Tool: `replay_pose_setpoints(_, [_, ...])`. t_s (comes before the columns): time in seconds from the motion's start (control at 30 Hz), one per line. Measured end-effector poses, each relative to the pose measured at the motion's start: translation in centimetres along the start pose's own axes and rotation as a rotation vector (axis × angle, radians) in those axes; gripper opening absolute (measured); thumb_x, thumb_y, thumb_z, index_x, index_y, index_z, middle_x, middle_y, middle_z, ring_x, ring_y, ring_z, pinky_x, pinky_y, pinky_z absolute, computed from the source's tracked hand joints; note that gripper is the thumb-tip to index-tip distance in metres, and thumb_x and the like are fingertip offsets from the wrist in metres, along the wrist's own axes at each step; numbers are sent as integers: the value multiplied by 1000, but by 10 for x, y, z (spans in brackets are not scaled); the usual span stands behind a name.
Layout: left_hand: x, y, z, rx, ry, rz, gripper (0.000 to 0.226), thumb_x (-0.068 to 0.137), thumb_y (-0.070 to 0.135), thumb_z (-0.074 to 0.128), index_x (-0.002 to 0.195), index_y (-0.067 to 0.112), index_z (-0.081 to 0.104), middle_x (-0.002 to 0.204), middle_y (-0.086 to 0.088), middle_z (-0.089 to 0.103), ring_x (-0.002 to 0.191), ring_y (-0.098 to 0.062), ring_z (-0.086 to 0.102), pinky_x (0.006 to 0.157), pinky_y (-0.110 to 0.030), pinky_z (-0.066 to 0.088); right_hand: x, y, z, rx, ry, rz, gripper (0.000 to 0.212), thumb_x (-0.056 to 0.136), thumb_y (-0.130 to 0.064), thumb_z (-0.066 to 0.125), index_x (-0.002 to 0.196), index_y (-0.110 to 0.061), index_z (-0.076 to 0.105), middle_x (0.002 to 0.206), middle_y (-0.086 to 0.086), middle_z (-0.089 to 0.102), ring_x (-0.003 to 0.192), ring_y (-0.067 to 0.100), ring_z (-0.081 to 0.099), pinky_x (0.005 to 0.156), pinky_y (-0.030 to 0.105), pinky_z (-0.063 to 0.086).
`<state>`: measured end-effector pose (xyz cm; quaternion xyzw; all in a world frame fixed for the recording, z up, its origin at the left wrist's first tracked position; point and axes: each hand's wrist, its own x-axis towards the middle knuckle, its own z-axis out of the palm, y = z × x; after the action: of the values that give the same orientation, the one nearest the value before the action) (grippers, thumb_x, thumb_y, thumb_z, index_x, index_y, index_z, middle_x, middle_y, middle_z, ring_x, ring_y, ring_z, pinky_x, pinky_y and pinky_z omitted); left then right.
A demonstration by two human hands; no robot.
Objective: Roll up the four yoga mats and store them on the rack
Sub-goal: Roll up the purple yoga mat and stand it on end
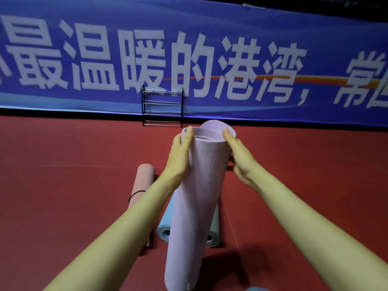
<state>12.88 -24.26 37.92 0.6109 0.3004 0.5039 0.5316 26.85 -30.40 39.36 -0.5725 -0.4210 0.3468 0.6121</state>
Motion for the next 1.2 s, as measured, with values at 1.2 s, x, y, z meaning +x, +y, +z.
replay_pose_setpoints(1.2, [5, -30, -45, 269, 213, -118, 40, 102, 13, 30, 139, 5, 45, 144, -9, 44, 131, -20, 41, 112, -32, 29, 34, 45, 64, -460, -26, -60, 40, 102, -23, 34, 141, -16, 40, 147, 5, 39, 132, 20, 38, 103, 25, 28])
